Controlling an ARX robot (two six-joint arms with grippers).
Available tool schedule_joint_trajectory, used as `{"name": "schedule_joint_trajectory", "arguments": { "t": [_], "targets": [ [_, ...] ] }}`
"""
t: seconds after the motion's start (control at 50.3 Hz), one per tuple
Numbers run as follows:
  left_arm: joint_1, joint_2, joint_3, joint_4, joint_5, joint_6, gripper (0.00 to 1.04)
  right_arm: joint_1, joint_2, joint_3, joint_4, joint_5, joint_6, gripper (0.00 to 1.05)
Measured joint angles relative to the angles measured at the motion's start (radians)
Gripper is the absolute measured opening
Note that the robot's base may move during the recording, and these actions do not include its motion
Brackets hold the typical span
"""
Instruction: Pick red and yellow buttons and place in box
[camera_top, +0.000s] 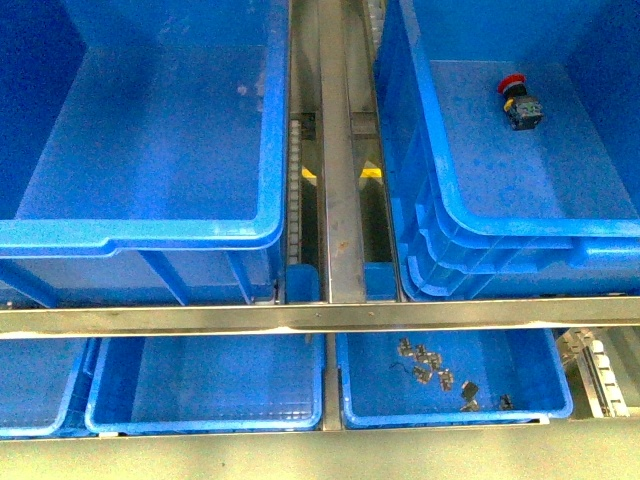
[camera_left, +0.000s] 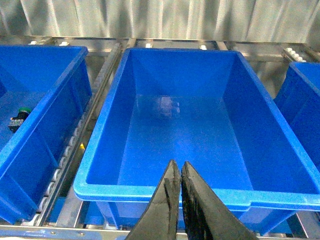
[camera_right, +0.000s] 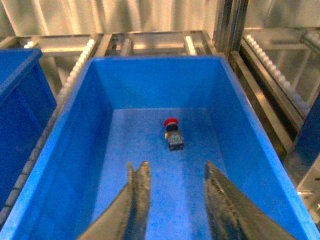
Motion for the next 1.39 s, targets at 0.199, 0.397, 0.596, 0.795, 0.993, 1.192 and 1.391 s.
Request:
{"name": "schedule_joint_trajectory", "arguments": {
  "t": [0.199,0.397,0.596,0.795,0.993,1.192,1.391],
  "targets": [
    [0.0,0.0,0.0,0.0,0.0,0.0,0.03,0.0,-0.145,-0.069,-0.074,0.001,-0.009,0.04],
    [0.0,0.0,0.0,0.0,0.0,0.0,0.03,0.0,-0.296,-0.12,-0.179,0.0,-0.01,0.04],
    [0.0,0.0,0.0,0.0,0.0,0.0,0.03,0.0,-0.459,-0.154,-0.304,0.001,-0.01,0.04],
    [0.0,0.0,0.0,0.0,0.0,0.0,0.03,0.0,-0.612,-0.164,-0.435,0.0,-0.01,0.04],
    [0.0,0.0,0.0,0.0,0.0,0.0,0.03,0.0,-0.757,-0.165,-0.567,0.0,-0.01,0.04],
    [0.0,0.0,0.0,0.0,0.0,0.0,0.03,0.0,-0.867,-0.165,-0.668,0.0,-0.011,0.04],
    [0.0,0.0,0.0,0.0,0.0,0.0,0.03,0.0,-0.952,-0.165,-0.75,0.0,-0.01,0.04]
  ]
}}
